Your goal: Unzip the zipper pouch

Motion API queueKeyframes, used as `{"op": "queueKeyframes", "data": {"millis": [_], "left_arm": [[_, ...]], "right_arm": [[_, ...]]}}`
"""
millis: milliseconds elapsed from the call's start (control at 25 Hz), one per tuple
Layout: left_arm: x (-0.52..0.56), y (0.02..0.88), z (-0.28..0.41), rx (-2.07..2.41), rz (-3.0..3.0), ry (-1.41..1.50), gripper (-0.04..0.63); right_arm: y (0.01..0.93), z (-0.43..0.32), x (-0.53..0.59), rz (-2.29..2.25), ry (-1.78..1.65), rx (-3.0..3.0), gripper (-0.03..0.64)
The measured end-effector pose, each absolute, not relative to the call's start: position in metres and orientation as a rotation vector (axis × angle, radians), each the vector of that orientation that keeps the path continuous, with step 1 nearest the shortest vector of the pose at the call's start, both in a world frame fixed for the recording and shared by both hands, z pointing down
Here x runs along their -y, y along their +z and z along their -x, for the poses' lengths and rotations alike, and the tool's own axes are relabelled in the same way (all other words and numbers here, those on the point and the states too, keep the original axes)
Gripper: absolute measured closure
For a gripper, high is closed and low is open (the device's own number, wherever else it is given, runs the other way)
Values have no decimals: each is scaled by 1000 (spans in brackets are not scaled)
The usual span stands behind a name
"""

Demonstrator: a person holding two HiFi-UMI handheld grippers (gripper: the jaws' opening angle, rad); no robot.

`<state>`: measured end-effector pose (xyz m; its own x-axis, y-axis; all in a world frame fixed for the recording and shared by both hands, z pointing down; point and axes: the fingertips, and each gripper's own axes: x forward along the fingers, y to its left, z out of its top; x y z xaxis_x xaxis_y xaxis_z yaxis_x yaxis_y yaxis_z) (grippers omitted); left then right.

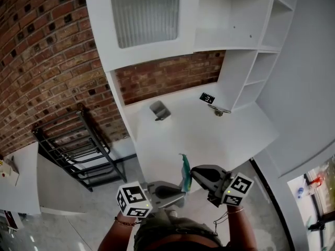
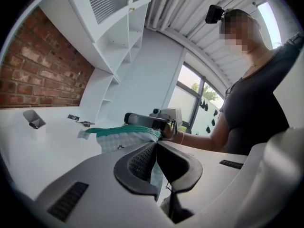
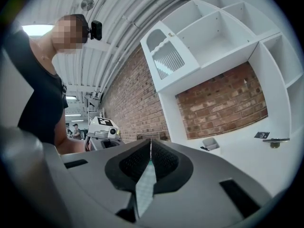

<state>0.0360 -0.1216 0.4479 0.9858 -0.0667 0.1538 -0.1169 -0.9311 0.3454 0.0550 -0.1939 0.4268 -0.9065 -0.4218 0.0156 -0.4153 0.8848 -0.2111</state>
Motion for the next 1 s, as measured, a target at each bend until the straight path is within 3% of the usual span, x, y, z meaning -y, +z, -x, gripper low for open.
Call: {"op": "queueKeyframes", "data": {"millis": [1000], "left_arm": [[126,441,-4,179,-2744,75,586]], "right_arm": [[435,-101,226,978,-371,-2948,611]]}}
